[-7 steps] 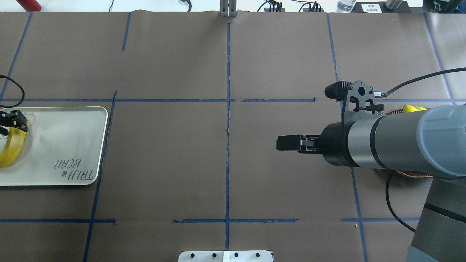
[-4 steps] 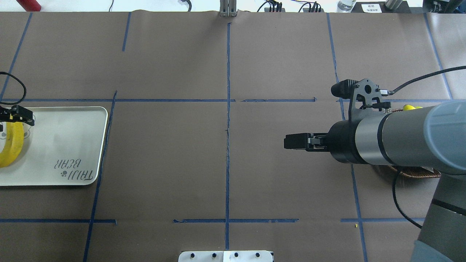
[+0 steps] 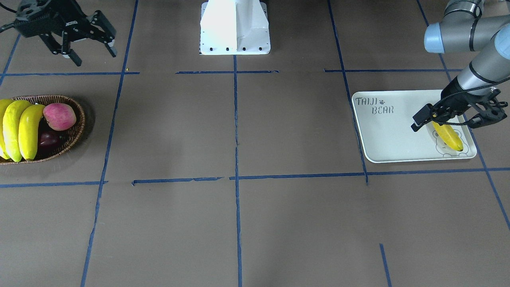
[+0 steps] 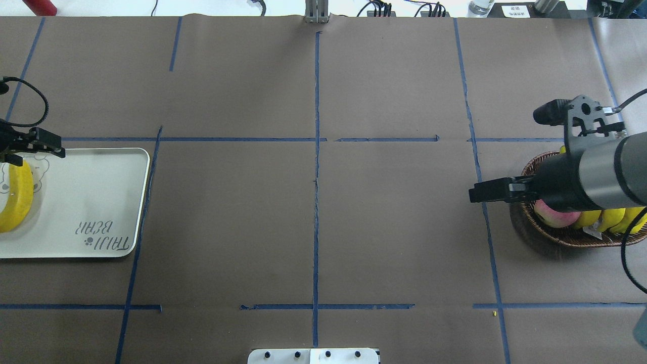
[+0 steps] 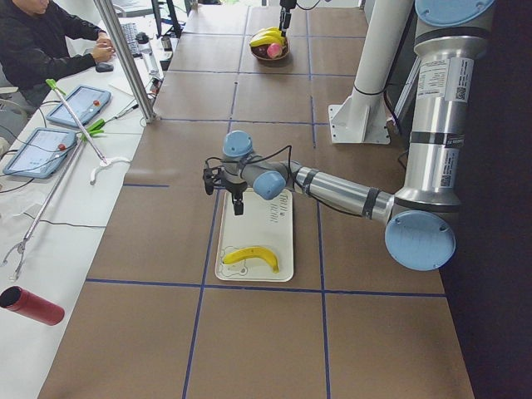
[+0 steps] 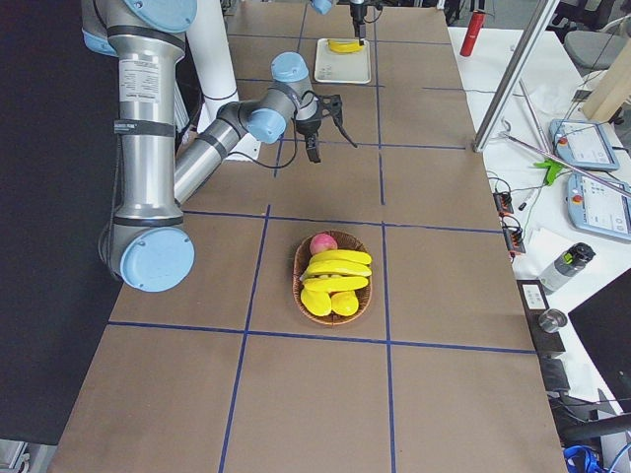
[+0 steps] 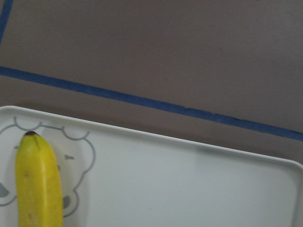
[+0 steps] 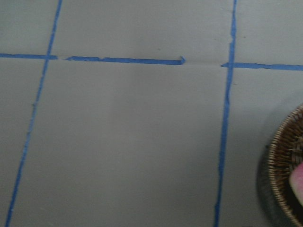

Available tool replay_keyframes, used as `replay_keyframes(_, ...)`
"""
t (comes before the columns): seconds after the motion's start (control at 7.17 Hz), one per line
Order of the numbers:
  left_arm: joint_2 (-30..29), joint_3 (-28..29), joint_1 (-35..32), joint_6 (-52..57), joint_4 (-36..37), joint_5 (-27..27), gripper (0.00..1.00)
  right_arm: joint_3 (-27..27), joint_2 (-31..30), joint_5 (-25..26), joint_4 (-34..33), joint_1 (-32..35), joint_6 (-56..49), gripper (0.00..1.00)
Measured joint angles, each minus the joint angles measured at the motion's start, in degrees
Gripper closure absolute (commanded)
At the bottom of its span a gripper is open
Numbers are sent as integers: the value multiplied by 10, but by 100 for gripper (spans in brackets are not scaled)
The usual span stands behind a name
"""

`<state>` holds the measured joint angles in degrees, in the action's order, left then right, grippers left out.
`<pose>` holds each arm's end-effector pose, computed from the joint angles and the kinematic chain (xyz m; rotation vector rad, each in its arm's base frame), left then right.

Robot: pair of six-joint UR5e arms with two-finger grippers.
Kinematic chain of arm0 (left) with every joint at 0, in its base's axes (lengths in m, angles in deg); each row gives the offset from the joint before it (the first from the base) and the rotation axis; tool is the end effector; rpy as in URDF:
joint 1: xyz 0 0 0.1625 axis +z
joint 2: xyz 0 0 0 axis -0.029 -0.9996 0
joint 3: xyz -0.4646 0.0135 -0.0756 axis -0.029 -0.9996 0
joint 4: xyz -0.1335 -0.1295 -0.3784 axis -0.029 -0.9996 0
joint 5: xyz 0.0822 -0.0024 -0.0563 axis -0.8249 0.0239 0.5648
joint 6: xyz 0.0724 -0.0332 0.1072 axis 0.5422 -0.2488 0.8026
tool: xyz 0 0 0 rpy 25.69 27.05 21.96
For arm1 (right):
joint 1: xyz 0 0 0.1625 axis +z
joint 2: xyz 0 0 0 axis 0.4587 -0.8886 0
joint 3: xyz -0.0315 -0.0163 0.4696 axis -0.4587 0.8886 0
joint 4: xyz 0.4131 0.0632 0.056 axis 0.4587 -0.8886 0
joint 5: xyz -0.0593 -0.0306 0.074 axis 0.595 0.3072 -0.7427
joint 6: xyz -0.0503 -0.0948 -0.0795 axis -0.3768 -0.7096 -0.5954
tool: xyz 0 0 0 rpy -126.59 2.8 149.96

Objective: Transfer all bananas from basket to plate

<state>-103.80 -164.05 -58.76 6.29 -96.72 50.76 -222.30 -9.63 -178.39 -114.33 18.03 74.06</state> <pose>0.2332 -0.5170 0.5365 0.0074 0.9076 -0.3085 -0.2386 -0.3489 0.3705 0.2366 -0.9287 -0.0283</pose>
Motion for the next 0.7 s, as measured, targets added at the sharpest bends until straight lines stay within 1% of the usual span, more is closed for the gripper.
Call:
replay_keyframes(0.14, -34, -11, 19, -66, 6, 7, 0, 14, -33, -10, 6, 26, -39, 0)
replay_keyframes(0.28, -71, -18, 51, -126, 10, 6, 0, 39, -57, -25, 20, 55, -81, 0)
replay_keyframes(0.42, -105, -21, 83, -181, 12, 3, 0, 69, -73, -57, 37, 93, -123, 1)
replay_keyframes(0.56, -131, -22, 111, -225, 13, -10, 0, 96, -80, -86, 45, 123, -147, 1)
replay_keyframes(0.7, -148, -22, 137, -254, 13, -33, 0, 122, -83, -101, 48, 138, -158, 4)
